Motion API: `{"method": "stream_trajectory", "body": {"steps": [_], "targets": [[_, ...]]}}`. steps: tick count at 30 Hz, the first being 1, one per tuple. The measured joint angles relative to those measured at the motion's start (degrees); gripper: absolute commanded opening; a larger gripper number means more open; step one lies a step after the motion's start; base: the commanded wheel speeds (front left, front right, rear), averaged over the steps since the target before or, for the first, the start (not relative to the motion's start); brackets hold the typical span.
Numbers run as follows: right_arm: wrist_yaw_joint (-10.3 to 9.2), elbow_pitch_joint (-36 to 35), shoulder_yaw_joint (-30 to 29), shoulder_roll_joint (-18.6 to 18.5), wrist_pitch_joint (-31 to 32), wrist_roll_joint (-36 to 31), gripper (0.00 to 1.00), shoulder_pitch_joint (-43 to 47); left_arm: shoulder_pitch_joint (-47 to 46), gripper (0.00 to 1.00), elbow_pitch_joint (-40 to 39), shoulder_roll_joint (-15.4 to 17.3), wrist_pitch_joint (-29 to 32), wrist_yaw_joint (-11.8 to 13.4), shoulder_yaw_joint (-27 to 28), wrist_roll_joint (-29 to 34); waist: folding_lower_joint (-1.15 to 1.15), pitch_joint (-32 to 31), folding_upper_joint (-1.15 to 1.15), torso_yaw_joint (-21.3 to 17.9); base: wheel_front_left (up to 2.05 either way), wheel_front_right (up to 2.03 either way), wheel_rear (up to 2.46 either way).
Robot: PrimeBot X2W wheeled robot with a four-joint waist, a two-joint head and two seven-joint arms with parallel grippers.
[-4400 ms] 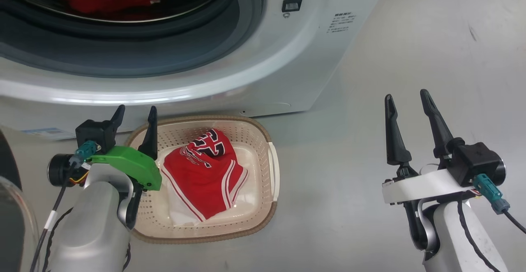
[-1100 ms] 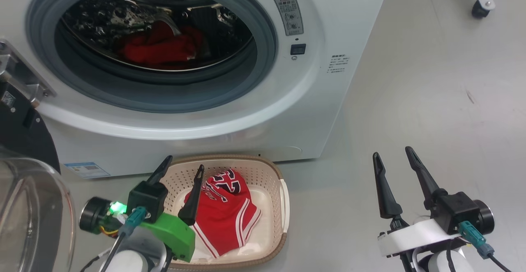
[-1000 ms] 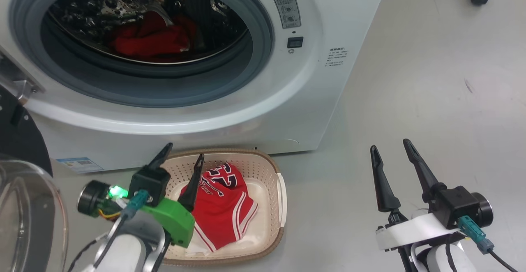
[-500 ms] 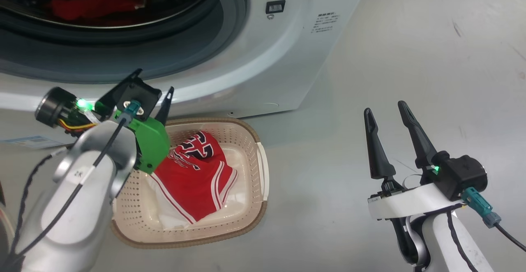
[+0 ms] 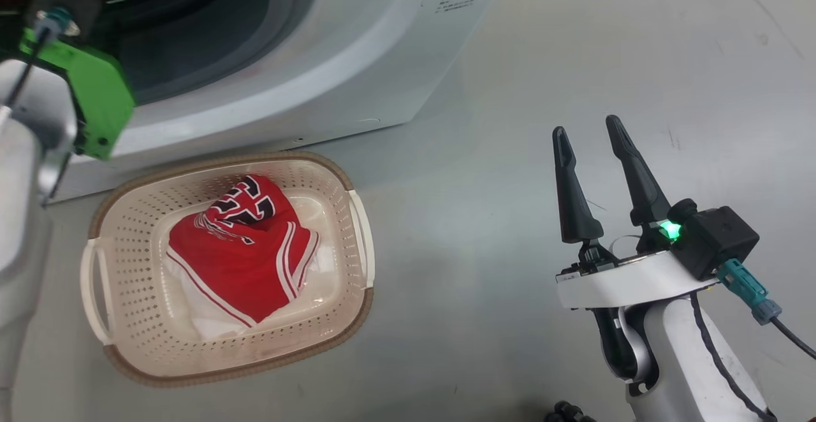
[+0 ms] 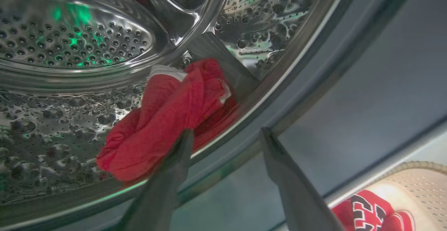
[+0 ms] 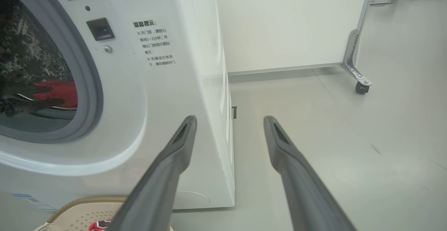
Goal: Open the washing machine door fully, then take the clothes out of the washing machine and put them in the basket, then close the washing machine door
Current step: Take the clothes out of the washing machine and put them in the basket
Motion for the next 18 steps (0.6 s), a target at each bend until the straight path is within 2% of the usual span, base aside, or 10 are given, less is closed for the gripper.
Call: {"method": "stream_trajectory", "body": {"steps": [4, 13, 18], "targets": [[-0.74, -0.1, 0.5, 0.0, 0.0, 1.1, 1.0, -1.0, -4.0, 1.0, 1.8, 2.3, 1.7, 0.0, 1.4, 0.4, 0.0, 2.0, 0.0, -1.7, 0.0, 0.0, 0.0], [-0.86, -0.2, 2.2, 0.0, 0.0, 2.4, 1.0, -3.2, -11.3, 1.0, 5.4, 7.9, 4.9, 0.0, 2.5, 4.0, 0.0, 5.7, 0.0, -5.4, 0.0, 0.0, 0.0], [-1.26, -0.1, 2.2, 0.0, 0.0, 2.5, 1.0, -3.5, -13.5, 1.0, 7.4, 9.2, 6.1, 0.0, 2.5, 5.3, 0.0, 7.3, 0.0, -7.0, 0.0, 0.0, 0.0]]}}
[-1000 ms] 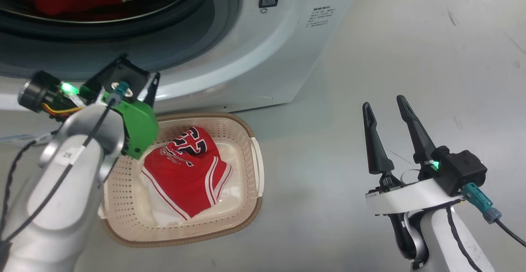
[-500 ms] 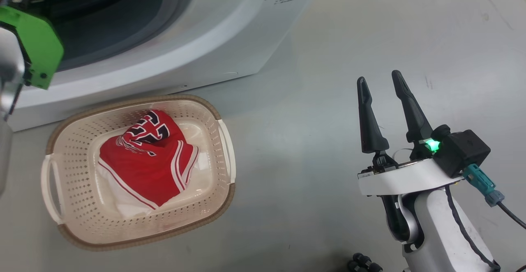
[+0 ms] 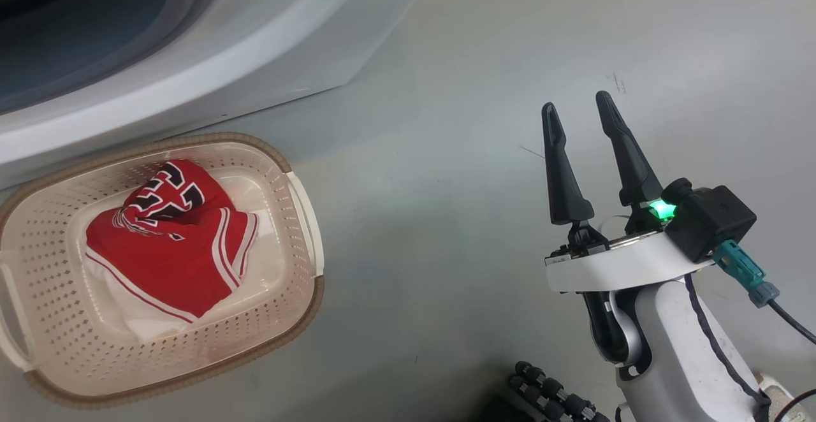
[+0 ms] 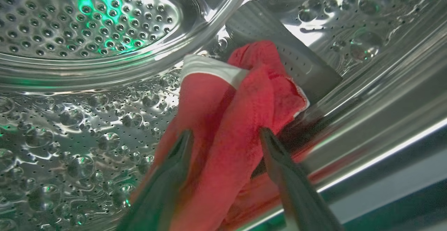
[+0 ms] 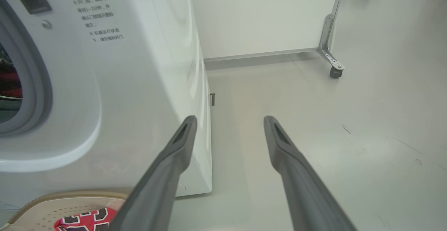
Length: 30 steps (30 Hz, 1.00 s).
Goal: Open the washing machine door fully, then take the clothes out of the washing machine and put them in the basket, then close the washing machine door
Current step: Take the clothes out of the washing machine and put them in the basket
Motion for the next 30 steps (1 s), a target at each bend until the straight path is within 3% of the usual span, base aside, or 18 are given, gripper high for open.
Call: {"method": "stream_trajectory", "body": {"steps": [4, 5, 6, 7, 9, 19, 30], "targets": [[-0.1, 0.1, 0.1, 0.0, 0.0, 0.3, 1.0, -0.3, -0.4, 1.0, 2.1, 0.1, 1.0, 0.5, -0.1, 0.3, 0.0, 0.9, 0.0, -0.8, 0.0, 0.0, 0.0], [-0.1, 0.1, 0.1, 0.0, 0.0, 0.3, 1.0, -0.4, -0.5, 0.91, 2.6, 0.1, 1.2, 0.7, -0.1, 0.5, 0.0, 1.0, 0.0, -1.0, 0.0, 0.0, 0.0], [-0.15, 0.1, 0.1, 0.0, 0.0, 0.3, 1.0, -0.5, -0.5, 0.77, 2.9, 0.1, 1.2, 1.0, -0.1, 0.9, 0.0, 1.1, 0.0, -1.0, 0.0, 0.0, 0.0], [-0.44, 0.1, 0.1, 0.0, 0.0, 0.3, 1.0, -0.5, -0.7, 0.44, 3.2, 0.1, 1.3, 1.1, -0.2, 1.4, 0.0, 1.2, 0.0, -1.1, 0.0, 0.0, 0.0], [-0.44, 0.3, 0.1, 0.0, 0.0, 0.3, 1.0, -0.5, -1.3, 0.0, 3.7, 0.1, 1.7, 1.5, -0.6, 2.4, 0.0, 1.3, 0.0, -1.1, 0.0, 0.0, 0.0], [-0.58, 0.3, -0.6, 0.0, 0.0, 0.2, 1.0, -1.1, -3.5, 0.0, 4.9, -0.9, -0.4, 2.8, -1.8, 3.5, 0.0, 1.7, 0.0, -0.4, 0.0, 0.0, 0.0], [-0.59, 0.5, -1.8, 0.0, 0.0, -1.9, 1.0, -1.3, -3.7, 0.0, 4.4, -6.3, -8.1, 7.2, 0.8, 0.8, 0.0, 1.3, 0.0, 2.5, 0.0, 0.0, 0.0]]}}
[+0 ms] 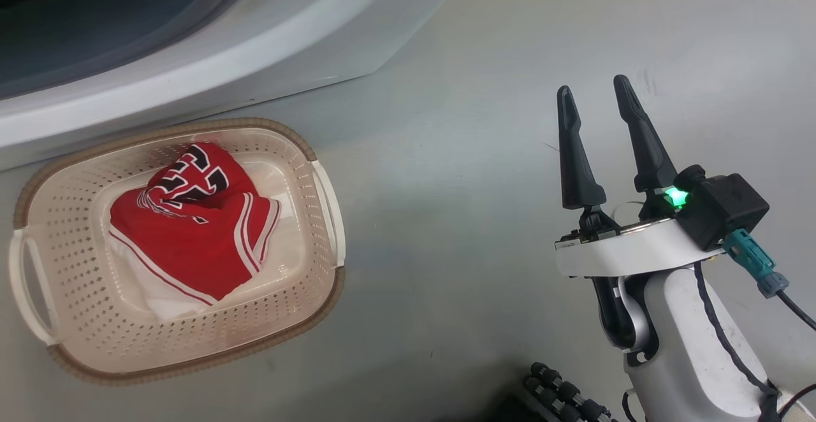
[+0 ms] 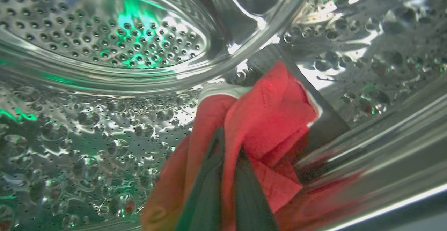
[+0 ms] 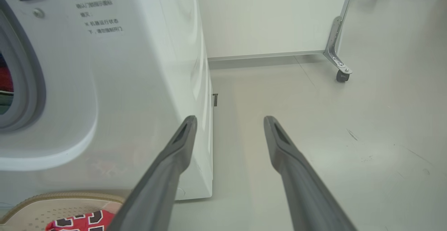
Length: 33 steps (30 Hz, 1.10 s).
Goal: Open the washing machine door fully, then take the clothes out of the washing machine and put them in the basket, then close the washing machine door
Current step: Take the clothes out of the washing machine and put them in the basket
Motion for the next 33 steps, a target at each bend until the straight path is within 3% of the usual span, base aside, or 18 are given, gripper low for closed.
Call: {"method": "stream_trajectory", "body": {"steps": [9, 21, 33], "targets": [[0.04, 1.0, -1.0, 0.0, 0.0, -1.6, 1.0, -0.2, 3.4, 0.0, -2.6, -4.3, -10.1, 3.3, 3.3, -4.0, 0.0, -1.2, 0.0, 2.7, 0.0, 0.0, 0.0], [0.3, 2.6, -3.1, -0.1, 0.0, -4.6, 1.0, 0.1, 13.3, 0.0, -7.4, -10.1, -22.9, 4.5, 4.9, -7.5, 0.0, -5.1, 0.0, 5.9, 0.0, 0.0, 0.0], [0.86, 3.9, -4.8, -0.5, 0.0, -6.6, 1.0, 3.1, 24.7, 0.0, -13.5, -14.9, -31.6, 4.9, 4.5, -9.4, -0.01, -10.7, 0.0, 9.5, 0.0, 0.0, 0.0]]}}
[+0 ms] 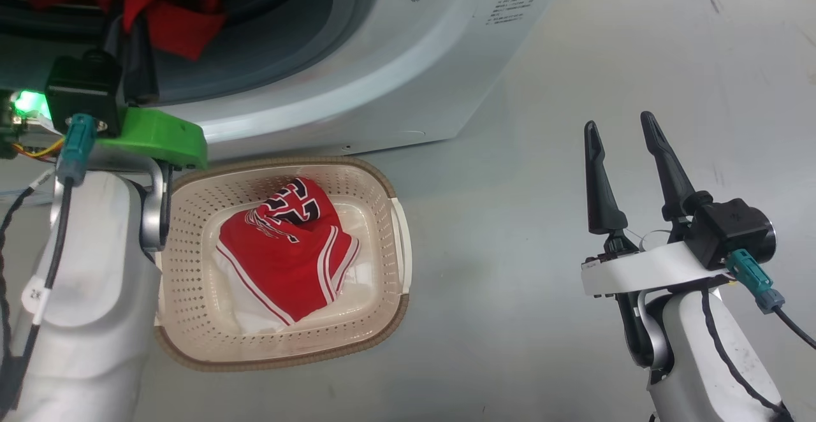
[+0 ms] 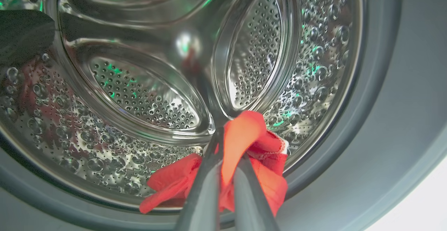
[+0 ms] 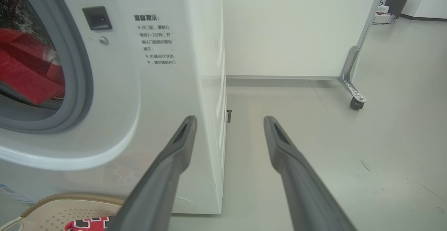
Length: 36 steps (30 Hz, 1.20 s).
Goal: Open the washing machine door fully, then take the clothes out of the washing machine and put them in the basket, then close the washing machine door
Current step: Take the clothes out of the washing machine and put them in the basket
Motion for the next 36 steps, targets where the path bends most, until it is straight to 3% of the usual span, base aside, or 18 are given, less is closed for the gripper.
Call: {"method": "stream_trajectory", "body": {"steps": [9, 21, 29, 36], "targets": [[0.01, 0.0, -1.3, -0.8, 0.0, -0.8, 1.0, 2.7, 8.1, 0.0, -9.4, -4.7, -1.1, 0.0, -1.7, -2.5, 0.0, -3.7, 0.0, 4.1, 0.0, 0.0, 0.0], [0.57, 0.0, -1.9, -1.4, 0.0, -1.5, 1.0, 4.8, 18.7, 0.0, -19.3, -4.8, -1.5, 0.3, -3.4, -3.3, 0.0, -7.4, 0.0, 8.5, 0.0, 0.0, 0.0], [1.34, 0.2, -0.6, -1.0, 0.0, -1.6, 1.0, 4.9, 28.9, 0.0, -15.4, -4.8, 1.6, 0.3, -6.2, -5.9, 0.0, -9.5, 0.0, 8.8, 0.0, 0.0, 0.0], [1.79, 0.4, -0.3, -0.9, 0.0, -1.6, 1.0, 5.1, 31.2, 0.0, -10.4, -4.8, 3.1, -0.5, -8.6, -6.4, 0.0, -10.4, 0.0, 7.5, 0.0, 0.0, 0.0]]}}
